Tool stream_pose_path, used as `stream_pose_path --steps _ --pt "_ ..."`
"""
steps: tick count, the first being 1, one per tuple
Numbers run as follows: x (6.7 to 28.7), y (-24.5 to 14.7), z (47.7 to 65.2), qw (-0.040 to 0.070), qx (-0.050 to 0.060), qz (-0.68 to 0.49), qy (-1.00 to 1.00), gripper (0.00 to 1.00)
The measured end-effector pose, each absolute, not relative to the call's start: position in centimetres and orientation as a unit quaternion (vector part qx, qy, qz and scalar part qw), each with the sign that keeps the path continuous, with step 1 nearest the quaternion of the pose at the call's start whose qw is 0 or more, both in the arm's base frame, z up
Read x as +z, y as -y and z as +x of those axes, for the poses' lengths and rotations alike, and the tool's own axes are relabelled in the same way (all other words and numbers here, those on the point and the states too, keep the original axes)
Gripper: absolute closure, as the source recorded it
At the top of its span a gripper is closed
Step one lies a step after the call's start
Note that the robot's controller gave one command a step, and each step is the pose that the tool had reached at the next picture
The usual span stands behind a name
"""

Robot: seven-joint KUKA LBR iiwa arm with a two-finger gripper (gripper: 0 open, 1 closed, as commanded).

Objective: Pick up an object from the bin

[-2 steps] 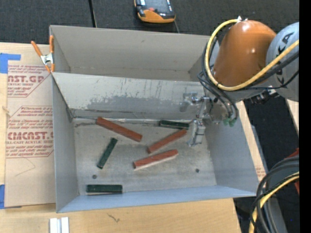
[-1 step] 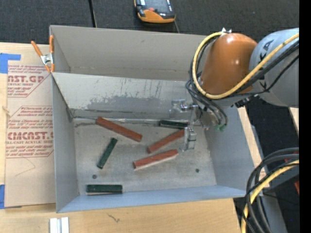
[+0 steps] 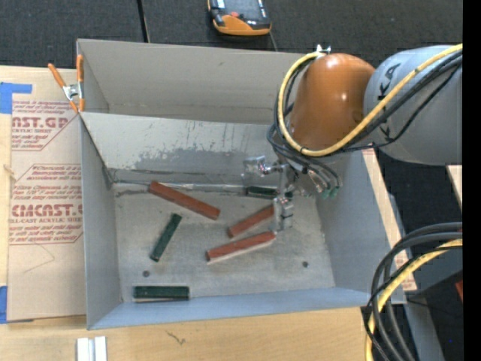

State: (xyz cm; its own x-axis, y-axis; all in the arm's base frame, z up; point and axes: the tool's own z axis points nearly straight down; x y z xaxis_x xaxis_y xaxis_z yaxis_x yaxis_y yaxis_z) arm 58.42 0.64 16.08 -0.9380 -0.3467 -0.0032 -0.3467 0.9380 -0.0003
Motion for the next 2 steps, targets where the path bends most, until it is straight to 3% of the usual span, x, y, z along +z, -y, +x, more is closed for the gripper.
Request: stream_pose_path --steps 1,2 --pt "12.0 0.3 57.8 0.000 0.001 -0.187 -0.982 0.00" --pt "8.3 0.5 58.6 0.002 0.000 -0.285 -0.959 0.00"
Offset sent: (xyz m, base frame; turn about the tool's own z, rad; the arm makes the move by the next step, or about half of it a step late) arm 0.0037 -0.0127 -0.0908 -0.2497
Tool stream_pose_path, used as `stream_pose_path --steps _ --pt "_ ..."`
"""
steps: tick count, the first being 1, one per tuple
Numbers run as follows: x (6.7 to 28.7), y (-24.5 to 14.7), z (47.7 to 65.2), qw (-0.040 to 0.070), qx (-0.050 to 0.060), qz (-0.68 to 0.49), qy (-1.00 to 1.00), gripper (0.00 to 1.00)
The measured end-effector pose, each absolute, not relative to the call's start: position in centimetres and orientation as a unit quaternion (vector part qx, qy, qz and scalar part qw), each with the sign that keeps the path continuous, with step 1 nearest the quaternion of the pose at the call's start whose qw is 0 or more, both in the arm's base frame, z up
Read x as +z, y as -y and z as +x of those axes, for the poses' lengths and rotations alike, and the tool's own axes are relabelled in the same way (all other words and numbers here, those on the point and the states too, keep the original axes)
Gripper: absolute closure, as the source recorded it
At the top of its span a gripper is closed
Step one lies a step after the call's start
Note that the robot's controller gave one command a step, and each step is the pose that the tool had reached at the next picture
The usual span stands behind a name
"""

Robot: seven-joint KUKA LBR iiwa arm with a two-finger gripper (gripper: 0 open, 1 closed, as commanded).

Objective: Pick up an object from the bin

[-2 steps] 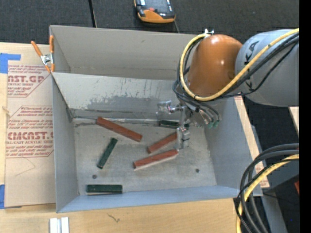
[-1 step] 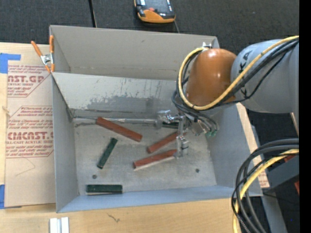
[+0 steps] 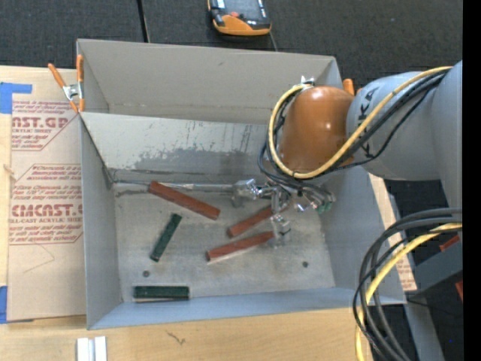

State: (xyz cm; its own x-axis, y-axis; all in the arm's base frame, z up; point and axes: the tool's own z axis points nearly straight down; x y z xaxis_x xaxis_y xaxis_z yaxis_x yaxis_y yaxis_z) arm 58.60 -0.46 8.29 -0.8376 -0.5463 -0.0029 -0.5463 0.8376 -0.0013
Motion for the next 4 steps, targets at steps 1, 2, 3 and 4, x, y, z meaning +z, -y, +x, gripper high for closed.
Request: stream_pose_path --steps 1,2,3,4 --pt "7.4 0.9 57.8 0.005 0.001 -0.274 -0.962 1.00" --pt "7.4 0.9 57.8 0.005 0.001 -0.274 -0.962 1.00" --pt "7.6 0.9 57.8 0.005 0.001 -0.274 -0.962 1.00" --pt "8.4 0.9 57.6 0.001 0.001 -0.274 -0.962 1.00"
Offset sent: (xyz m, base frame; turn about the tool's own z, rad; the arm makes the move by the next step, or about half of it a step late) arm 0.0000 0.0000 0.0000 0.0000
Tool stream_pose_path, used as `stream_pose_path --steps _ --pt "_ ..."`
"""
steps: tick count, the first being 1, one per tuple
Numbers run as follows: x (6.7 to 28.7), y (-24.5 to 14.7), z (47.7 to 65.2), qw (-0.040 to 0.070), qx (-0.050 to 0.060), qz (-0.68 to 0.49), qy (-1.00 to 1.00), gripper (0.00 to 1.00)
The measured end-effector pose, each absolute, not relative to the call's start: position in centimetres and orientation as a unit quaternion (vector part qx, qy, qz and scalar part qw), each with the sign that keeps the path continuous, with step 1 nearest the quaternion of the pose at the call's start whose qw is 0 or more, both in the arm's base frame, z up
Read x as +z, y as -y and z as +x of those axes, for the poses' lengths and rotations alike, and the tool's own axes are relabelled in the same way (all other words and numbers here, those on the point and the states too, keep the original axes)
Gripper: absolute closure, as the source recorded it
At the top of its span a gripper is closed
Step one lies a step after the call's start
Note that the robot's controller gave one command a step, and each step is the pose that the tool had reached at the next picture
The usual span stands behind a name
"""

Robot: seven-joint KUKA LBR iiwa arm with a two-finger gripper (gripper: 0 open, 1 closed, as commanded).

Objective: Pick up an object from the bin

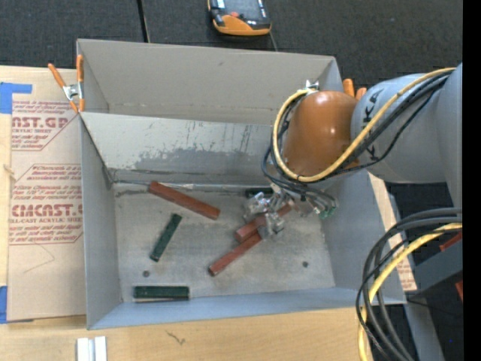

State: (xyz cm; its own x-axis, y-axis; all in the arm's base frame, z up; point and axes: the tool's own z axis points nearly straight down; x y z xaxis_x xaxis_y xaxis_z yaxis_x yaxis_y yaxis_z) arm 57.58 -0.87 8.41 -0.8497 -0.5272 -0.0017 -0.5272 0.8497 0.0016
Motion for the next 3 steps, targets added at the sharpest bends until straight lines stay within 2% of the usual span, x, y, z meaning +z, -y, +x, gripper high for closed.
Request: stream_pose_path --steps 3 --pt "13.7 0.8 57.5 -0.002 0.001 -0.274 -0.962 1.00"
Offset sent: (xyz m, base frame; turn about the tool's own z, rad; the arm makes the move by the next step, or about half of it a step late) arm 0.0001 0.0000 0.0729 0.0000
